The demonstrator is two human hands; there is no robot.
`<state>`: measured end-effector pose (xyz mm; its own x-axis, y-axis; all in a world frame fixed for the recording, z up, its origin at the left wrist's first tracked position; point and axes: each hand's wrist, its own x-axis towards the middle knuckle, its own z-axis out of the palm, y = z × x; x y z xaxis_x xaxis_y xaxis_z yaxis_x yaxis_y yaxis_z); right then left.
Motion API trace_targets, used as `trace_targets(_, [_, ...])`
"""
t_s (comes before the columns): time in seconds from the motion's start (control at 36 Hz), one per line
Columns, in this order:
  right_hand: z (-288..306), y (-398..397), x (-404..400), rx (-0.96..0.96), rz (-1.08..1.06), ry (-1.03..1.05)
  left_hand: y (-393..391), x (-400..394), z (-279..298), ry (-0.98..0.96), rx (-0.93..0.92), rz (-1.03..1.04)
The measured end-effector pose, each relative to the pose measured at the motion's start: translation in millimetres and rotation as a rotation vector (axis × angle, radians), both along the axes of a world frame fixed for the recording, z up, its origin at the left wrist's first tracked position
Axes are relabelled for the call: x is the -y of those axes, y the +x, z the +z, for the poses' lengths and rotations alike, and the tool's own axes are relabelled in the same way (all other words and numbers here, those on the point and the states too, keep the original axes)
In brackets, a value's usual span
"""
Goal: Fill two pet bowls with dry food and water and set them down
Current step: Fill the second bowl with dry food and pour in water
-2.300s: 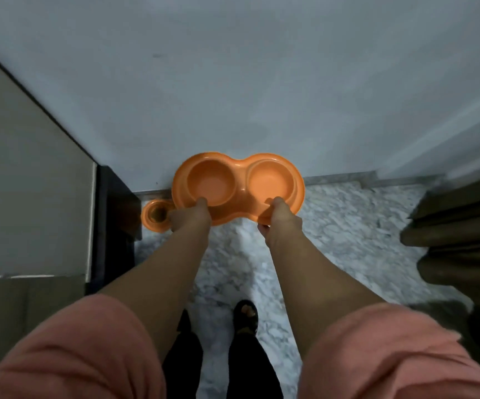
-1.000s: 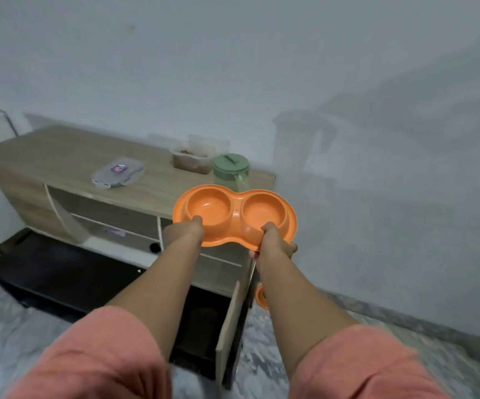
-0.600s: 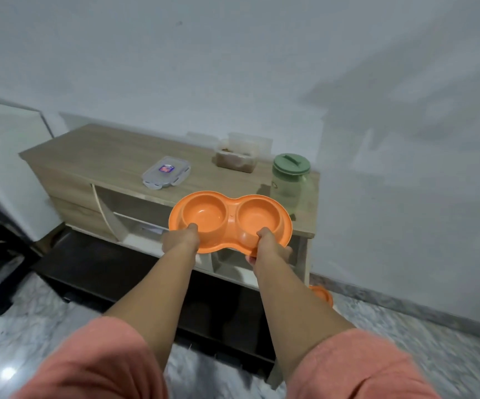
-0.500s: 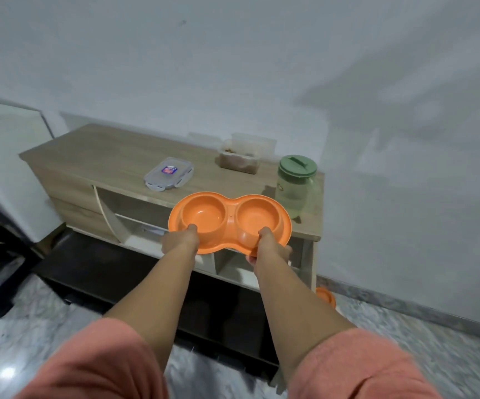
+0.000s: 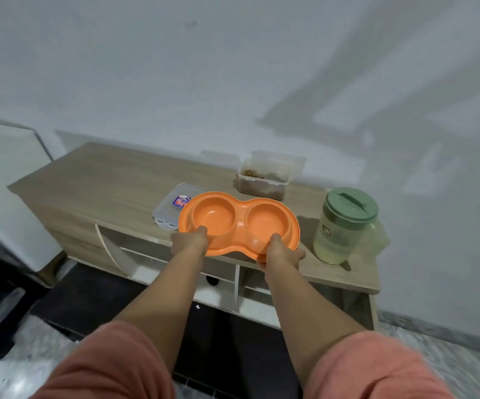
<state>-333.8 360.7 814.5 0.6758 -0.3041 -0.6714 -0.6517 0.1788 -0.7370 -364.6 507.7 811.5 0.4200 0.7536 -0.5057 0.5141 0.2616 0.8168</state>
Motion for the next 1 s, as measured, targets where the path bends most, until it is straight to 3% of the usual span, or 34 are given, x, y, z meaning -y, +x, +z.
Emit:
trace_targets(0.19, [-8, 41, -19, -0.024, -0.064, -0.068, 49, -31, -23, -0.020, -0.068, -0.123])
trace_targets(0.28, [-13, 52, -27, -0.064, -0.107, -0.120, 85, -53, -61, -0.014, -0.093, -0.176])
trace_targets(0.5, [-34, 67, -43, -0.131, -0.204, -0.167, 94, -58, -38, 0.027, -0.167, -0.339])
trace_targets(1.0, [-56, 70, -30, -0.176, -0.033, -0.357, 90, -57, -76, 0.087, -0.269, -0.446])
